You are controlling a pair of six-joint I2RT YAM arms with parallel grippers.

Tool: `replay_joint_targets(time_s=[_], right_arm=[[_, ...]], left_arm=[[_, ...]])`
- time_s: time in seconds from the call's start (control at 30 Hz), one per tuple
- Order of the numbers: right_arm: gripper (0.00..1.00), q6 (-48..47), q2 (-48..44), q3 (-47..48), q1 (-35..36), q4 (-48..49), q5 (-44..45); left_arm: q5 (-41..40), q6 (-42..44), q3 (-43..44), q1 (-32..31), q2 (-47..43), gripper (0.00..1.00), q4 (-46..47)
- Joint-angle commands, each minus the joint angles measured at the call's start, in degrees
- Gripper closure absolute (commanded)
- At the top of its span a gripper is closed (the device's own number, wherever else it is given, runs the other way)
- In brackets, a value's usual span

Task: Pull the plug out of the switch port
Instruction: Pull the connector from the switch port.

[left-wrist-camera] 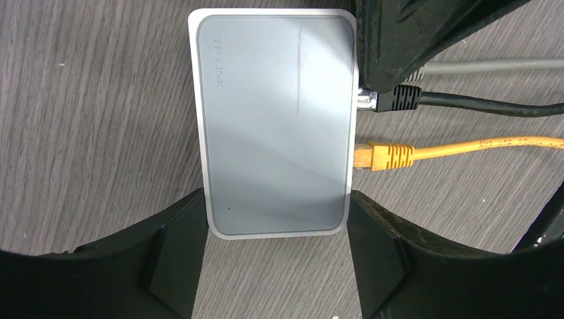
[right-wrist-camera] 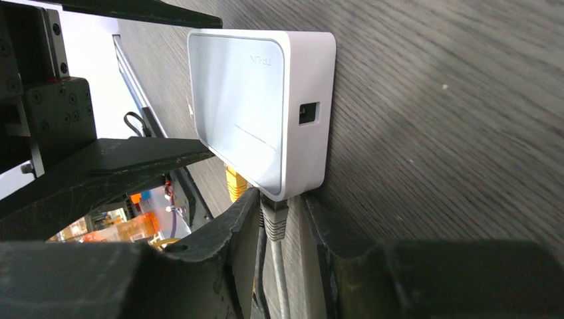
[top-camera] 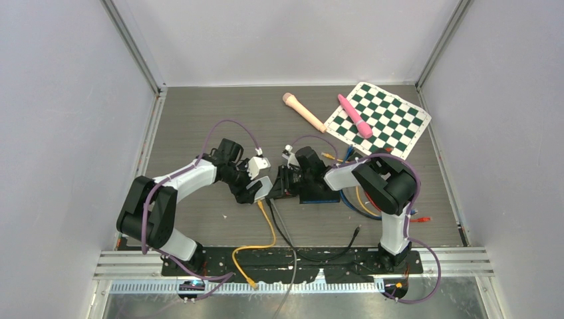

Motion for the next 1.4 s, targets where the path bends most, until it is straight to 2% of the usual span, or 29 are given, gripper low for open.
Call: replay_joint_targets(time_s=[0.0,0.2,0.4,0.93,1.17,1.27,1.37], right_arm=[[0.69,-4.45,-1.92,-1.9,-1.26,-5.2,6.65],[0.77,-2.64,-2.21,-2.94,-1.59,1.01,1.32],[0.94,-2.58,-1.83,-1.37,-1.6,0.76,0.37],[0.95,-12.17,-8.7,-6.18,0.29,-11.49,4.19],[0.95,-14.93,-9.3,-4.81,1.27,-15.54,1.68],[0.95,-14.85,-8.15,-4.28,2.14,-15.29,-2.14],[0.95,-15.02,-7.78,-3.94,3.49,-15.82,-1.27]], left_arm=[[2.91,-0.32,-0.44,-0.09,0.25,0.97,-0.6],[2.99,-0.3,-0.39,-0.1,0.2,0.97,-0.64],[2.98,-0.46,-0.52,-0.11,0.23,0.98,-0.6],[1.27,-2.39,-1.89,-0.09,-0.9,1.0,1.55],[0.89,-2.59,-2.07,-0.09,-1.15,1.0,1.86],[0.47,-3.0,-2.43,-0.09,-1.51,1.0,2.15],[-0.67,-4.36,-2.89,-0.1,-2.27,1.0,2.5]])
